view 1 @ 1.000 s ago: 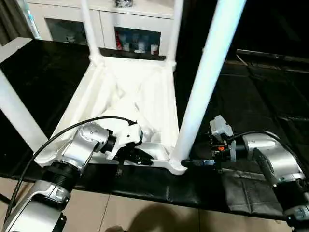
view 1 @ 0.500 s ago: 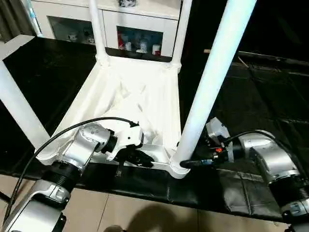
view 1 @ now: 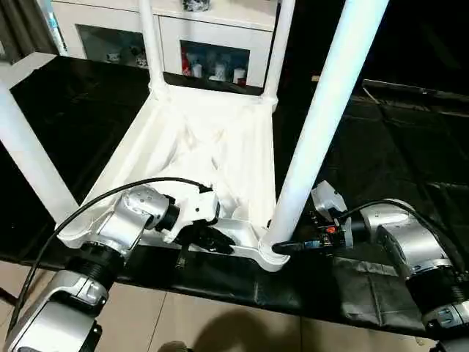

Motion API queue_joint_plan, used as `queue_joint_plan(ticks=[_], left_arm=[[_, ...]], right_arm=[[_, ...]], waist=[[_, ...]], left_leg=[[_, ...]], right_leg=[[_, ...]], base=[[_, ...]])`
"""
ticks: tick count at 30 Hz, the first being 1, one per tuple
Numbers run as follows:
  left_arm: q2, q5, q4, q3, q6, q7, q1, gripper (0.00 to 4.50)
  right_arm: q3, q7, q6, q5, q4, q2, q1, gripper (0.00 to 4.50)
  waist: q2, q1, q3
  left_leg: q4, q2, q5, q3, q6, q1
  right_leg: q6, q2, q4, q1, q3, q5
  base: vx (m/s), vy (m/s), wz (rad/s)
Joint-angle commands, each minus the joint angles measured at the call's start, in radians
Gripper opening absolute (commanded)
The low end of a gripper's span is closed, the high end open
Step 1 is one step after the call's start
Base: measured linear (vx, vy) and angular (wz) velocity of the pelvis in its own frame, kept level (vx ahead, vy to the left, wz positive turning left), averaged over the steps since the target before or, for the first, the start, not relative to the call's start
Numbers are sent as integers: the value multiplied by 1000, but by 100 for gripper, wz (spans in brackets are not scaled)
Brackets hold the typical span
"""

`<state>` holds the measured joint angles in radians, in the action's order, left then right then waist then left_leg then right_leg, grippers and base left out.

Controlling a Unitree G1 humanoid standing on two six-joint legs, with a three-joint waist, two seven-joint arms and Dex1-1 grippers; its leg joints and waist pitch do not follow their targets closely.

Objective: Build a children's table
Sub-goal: Rotate leg to tighten

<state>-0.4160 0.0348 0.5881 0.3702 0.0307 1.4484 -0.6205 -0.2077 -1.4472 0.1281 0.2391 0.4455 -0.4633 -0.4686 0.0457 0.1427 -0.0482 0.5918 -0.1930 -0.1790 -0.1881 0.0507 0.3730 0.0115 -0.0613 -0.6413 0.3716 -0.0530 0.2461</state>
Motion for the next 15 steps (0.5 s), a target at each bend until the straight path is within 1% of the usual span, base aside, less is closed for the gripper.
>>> queue_joint_plan(ticks=[1, 3, 4, 5, 6, 7, 8, 9, 10, 11, 12, 13, 15], left_arm=[[13, 47, 26, 45, -1, -24, -5, 0], [31, 53, 44, 37, -33, -64, -9, 0], [48, 48, 55, 26, -63, -92, -12, 0], [66, 42, 64, 14, -91, -121, -17, 0], [81, 38, 71, 5, -112, -145, -22, 0], [97, 35, 79, -4, -135, -171, -28, 0], [126, 27, 93, -19, -172, -217, -43, 0], [126, 27, 93, -19, -172, -217, -43, 0], [161, 14, 105, -40, -209, -269, -58, 0], [184, 8, 111, -51, -228, -302, -66, 0], [208, 6, 115, -60, -244, -338, -75, 0], [220, 6, 117, -64, -250, -358, -79, 0], [252, 1, 113, -76, -283, -403, -89, 0]], right_arm=[[-7, -2, -3, -3, -12, -1, 8, 198], [2, 31, 28, 6, -29, 12, 18, 197], [4, 69, 58, 2, -43, 25, 27, 197], [0, 115, 74, -13, -56, 39, 35, 197], [-5, 157, 94, -27, -67, 52, 41, 197], [-9, 212, 120, -44, -77, 73, 47, 197], [-7, 310, 150, -68, -79, 116, 49, 196], [-7, 310, 150, -68, -79, 116, 49, 196], [7, 413, 171, -80, -71, 172, 45, 196], [17, 475, 186, -84, -65, 209, 41, 195], [23, 540, 198, -95, -57, 247, 36, 195], [25, 577, 204, -103, -52, 267, 32, 193], [30, 670, 226, -123, -45, 315, 22, 193]], waist=[[-8, -8, 62], [-14, -8, 56], [-15, -11, 51], [-14, -11, 50], [-13, -11, 47], [-11, -12, 47], [-22, -18, 44], [-16, -24, 38], [-18, -27, 37], [-17, -39, 34], [-15, -49, 35], [-17, -59, 39], [-18, -66, 42]], left_leg=[[-59, -54, -110, 16, -53, -23], [-64, -55, -159, 17, -33, -27], [-70, -55, -202, 17, -16, -31], [-71, -55, -220, 18, -6, -32], [-75, -54, -246, 20, 10, -36], [-76, -54, -260, 21, 16, -37], [-82, -51, -285, 25, 31, -35], [-85, -48, -326, 29, 45, -37], [-86, -49, -351, 33, 51, -41], [-87, -46, -383, 35, 64, -46], [-88, -46, -392, 41, 70, -44], [-91, -46, -382, 46, 69, -37], [-94, -46, -360, 49, 66, -29]], right_leg=[[262, -88, 65, -36, 46, -71], [259, -89, 74, -32, 47, -8], [252, -88, 83, -32, 48, 55], [249, -90, 85, -32, 49, 86], [234, -92, 91, -30, 51, 149], [228, -95, 95, -30, 52, 181], [211, -97, 101, -31, 52, 251], [184, -98, 111, -28, 51, 347], [169, -102, 117, -26, 51, 402], [149, -102, 124, -19, 51, 482], [129, -106, 129, -20, 50, 532], [119, -106, 130, -24, 48, 533], [119, -103, 126, -31, 46, 486]], base=[[0, 0, 0], [0, 0, 0], [0, 0, 0], [0, 0, 0], [0, 0, 0], [0, 0, 0], [0, 0, 0], [0, 0, 0], [0, 0, 0], [0, 0, 0], [0, 0, 0], [0, 0, 0], [0, 0, 0]])
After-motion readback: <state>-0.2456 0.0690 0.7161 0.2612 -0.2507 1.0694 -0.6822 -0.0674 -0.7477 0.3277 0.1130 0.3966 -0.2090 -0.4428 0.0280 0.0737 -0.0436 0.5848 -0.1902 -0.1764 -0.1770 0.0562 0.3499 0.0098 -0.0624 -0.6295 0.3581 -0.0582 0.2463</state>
